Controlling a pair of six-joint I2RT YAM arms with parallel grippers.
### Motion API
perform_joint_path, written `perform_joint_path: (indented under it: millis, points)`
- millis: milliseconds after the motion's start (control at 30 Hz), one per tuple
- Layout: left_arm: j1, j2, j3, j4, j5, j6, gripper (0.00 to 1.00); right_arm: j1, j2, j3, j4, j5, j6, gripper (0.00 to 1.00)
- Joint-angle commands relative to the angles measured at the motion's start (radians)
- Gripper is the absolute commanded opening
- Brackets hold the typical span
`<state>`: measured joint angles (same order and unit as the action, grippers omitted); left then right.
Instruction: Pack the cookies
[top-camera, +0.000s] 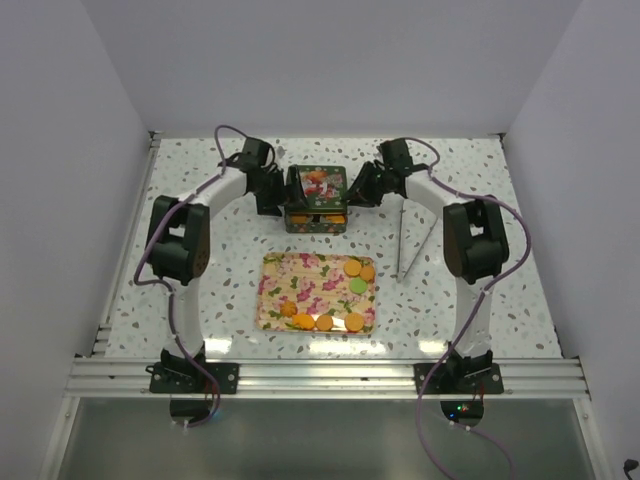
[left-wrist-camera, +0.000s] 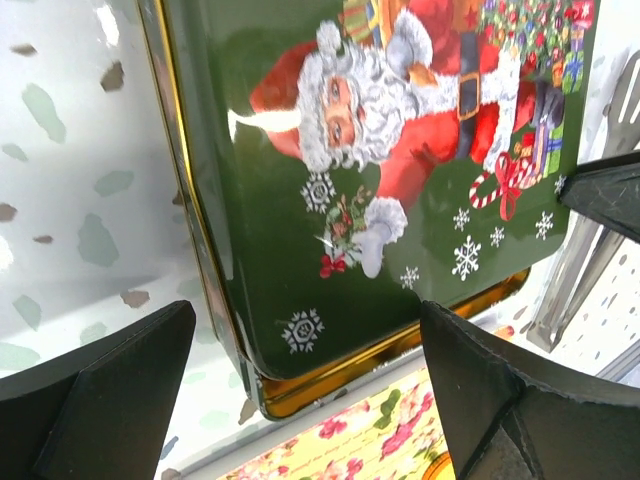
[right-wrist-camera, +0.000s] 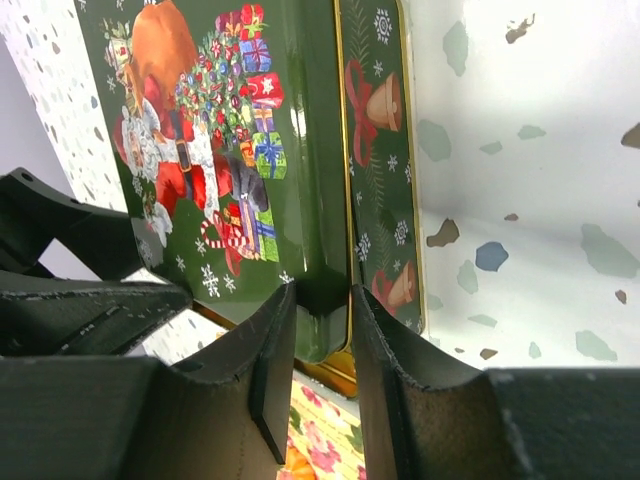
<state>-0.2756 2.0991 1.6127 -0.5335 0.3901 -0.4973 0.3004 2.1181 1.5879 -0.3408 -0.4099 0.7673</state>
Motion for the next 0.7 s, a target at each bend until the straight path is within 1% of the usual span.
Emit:
perform_joint_path:
  millis: [0, 667]
  points:
    - [-0.019, -0.053, -0.046, -0.005, -0.007, 0.003, 1.00, 0.006, -0.049, -0.049, -0.007, 0.028, -0.016, 0.30]
    - [-0.045, -0.198, -0.212, 0.043, -0.003, -0.023, 1.00, 0.006, -0.167, -0.201, 0.020, 0.023, -0.017, 0.28]
